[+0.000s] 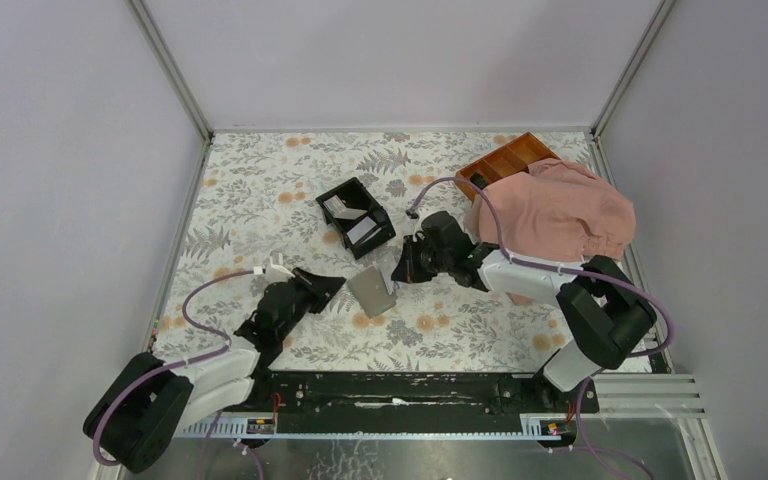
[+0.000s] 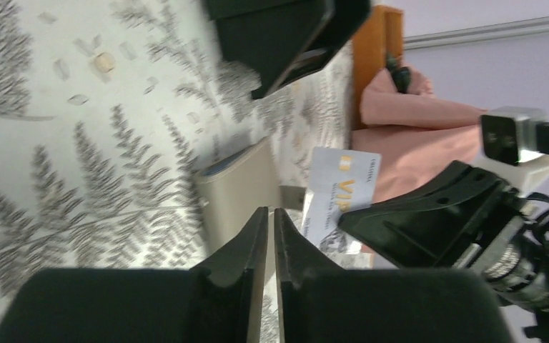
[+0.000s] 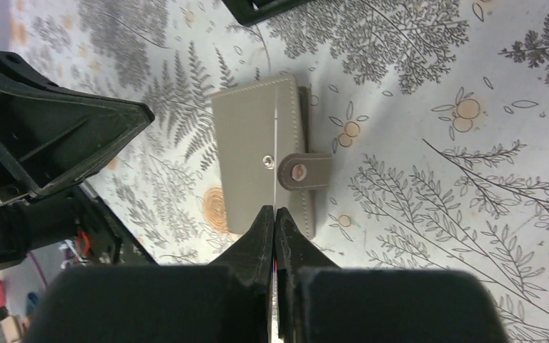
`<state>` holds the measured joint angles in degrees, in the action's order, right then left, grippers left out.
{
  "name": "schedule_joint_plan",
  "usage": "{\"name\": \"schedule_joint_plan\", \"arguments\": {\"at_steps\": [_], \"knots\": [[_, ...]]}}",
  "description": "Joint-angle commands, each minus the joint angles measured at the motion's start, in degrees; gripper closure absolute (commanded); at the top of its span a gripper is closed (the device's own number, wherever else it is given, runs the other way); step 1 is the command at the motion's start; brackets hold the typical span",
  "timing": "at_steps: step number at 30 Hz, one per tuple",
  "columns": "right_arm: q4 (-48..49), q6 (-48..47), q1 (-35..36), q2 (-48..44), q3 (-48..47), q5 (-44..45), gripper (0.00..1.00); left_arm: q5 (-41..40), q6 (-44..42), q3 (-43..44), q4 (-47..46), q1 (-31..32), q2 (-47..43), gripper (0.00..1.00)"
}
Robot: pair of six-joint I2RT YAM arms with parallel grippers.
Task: Put the credit cards into the card holder
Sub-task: Open the card holder at the center of the board.
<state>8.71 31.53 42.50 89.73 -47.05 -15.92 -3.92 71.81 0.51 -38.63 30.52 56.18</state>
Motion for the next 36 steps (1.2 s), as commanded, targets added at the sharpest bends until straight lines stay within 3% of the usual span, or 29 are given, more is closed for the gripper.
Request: {"name": "schedule_joint_plan", "arguments": {"at_steps": [1, 7, 17, 36], "knots": [[-8.4, -5.83, 1.18, 2.04, -5.84, 4.03, 1.0, -1.65, -2.89, 1.16, 7.65, 0.9, 0.69, 0.89], [-15.85, -10.12, 3.2, 4.86, -11.38, 9.54, 1.0, -1.47, -2.9, 1.05, 7.09, 2.41, 4.28, 0.97], [-21.81, -13.88, 4.08, 7.29, -14.83, 14.59, 1.0, -1.5, -2.92, 3.05, 3.86, 5.26, 12.94, 0.98], [-16.36, -10.36, 2.89, 7.39, -11.89, 6.68, 1.0, -1.19, -3.9, 6.93, 0.73, 6.48, 22.31, 0.99]]}}
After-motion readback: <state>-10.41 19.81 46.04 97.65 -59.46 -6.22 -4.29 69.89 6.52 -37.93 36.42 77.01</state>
